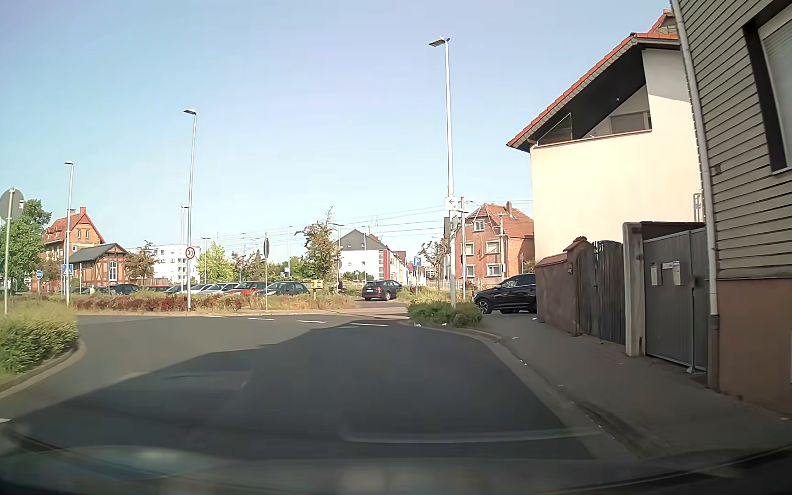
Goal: Follow the waypoints while adhering to traffic rules and regulations
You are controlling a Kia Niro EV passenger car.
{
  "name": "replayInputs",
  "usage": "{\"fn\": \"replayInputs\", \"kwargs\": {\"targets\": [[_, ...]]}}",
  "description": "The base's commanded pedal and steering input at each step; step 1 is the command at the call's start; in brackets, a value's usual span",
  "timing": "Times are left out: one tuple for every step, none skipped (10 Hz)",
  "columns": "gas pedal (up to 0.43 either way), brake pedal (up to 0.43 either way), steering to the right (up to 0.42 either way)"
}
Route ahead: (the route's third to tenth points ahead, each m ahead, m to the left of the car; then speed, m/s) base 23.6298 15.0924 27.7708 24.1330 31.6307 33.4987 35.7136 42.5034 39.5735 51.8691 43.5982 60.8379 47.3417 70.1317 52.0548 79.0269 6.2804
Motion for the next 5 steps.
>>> {"fn": "replayInputs", "kwargs": {"targets": [[0.079, 0.024, -0.034], [0.079, 0.03, -0.04], [0.079, 0.03, -0.046], [0.079, 0.03, -0.055], [0.079, 0.03, -0.072]]}}
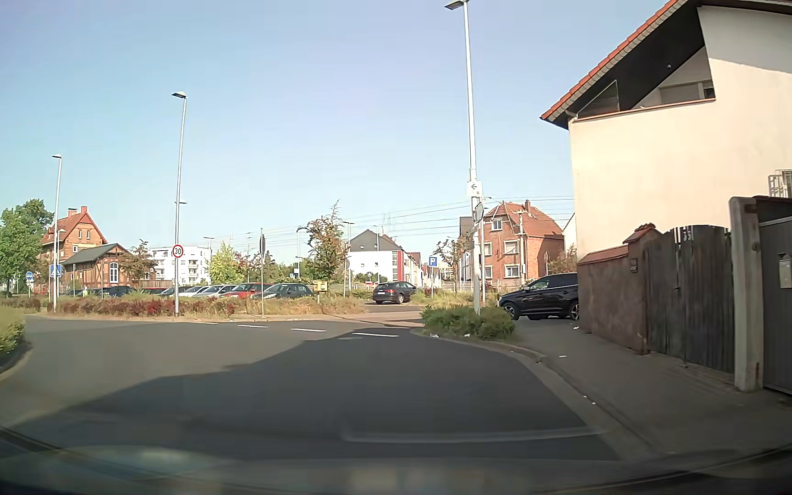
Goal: Follow the waypoints while adhering to traffic rules and regulations
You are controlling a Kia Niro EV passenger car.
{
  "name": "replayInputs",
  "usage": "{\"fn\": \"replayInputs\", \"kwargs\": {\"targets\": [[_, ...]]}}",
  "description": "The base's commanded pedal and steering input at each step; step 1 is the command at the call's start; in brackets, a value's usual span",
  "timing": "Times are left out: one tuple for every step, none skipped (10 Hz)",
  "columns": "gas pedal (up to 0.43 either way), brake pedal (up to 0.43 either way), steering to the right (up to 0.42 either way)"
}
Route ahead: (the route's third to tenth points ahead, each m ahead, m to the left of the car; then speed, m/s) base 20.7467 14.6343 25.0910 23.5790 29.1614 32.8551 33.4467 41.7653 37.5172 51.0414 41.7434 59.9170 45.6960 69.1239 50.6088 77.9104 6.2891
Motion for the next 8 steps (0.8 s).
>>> {"fn": "replayInputs", "kwargs": {"targets": [[0.079, 0.03, -0.089], [0.079, 0.03, -0.11], [0.067, 0.03, -0.129], [0.067, 0.03, -0.142], [0.067, 0.03, -0.156], [0.067, 0.03, -0.169], [0.067, 0.03, -0.181], [0.067, 0.03, -0.193]]}}
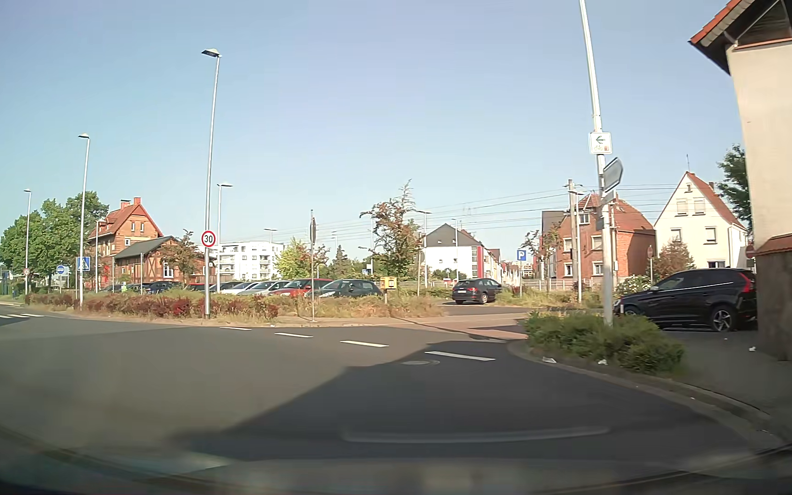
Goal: Follow the waypoints while adhering to traffic rules and regulations
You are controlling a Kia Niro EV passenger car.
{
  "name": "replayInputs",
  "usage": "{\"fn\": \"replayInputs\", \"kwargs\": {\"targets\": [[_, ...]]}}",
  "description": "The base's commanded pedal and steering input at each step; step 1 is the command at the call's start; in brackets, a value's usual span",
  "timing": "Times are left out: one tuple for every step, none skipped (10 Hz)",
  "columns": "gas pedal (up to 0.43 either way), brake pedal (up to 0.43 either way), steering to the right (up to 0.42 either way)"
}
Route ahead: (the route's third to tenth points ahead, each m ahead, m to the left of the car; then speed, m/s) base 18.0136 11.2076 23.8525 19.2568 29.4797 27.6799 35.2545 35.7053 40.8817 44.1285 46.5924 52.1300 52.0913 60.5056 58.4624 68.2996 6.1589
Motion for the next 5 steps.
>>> {"fn": "replayInputs", "kwargs": {"targets": [[0.067, 0.03, -0.2], [0.067, 0.03, -0.21], [0.067, 0.03, -0.214], [0.067, 0.03, -0.218], [0.067, 0.03, -0.223]]}}
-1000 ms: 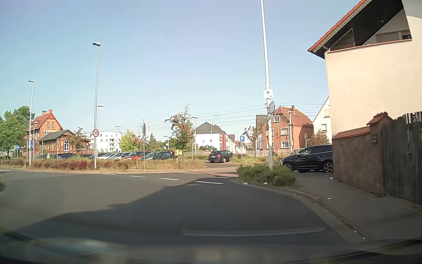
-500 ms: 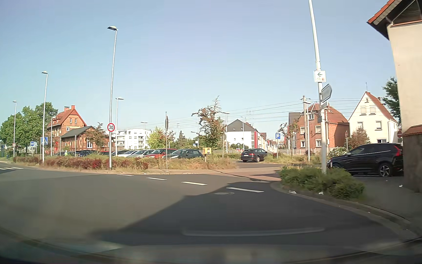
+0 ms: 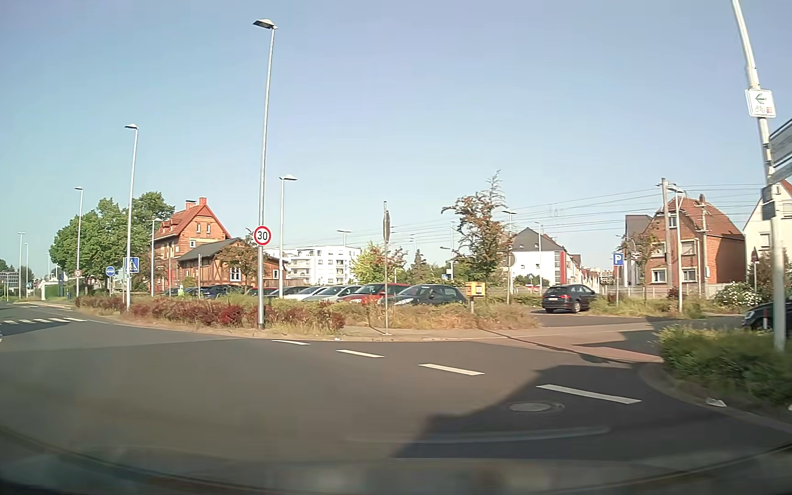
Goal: Follow the waypoints while adhering to traffic rules and regulations
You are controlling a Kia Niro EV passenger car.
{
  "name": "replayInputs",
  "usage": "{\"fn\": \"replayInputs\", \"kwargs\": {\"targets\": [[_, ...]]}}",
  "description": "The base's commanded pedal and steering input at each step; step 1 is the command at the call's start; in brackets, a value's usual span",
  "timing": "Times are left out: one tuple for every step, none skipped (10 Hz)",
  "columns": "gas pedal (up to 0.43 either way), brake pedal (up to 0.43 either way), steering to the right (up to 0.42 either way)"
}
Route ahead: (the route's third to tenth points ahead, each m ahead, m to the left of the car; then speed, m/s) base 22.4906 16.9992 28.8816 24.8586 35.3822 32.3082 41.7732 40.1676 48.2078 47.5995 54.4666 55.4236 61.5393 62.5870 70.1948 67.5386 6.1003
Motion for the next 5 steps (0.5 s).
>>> {"fn": "replayInputs", "kwargs": {"targets": [[0.067, 0.024, -0.229], [0.067, 0.03, -0.235], [0.067, 0.024, -0.24], [0.067, 0.03, -0.243], [0.067, 0.03, -0.243]]}}
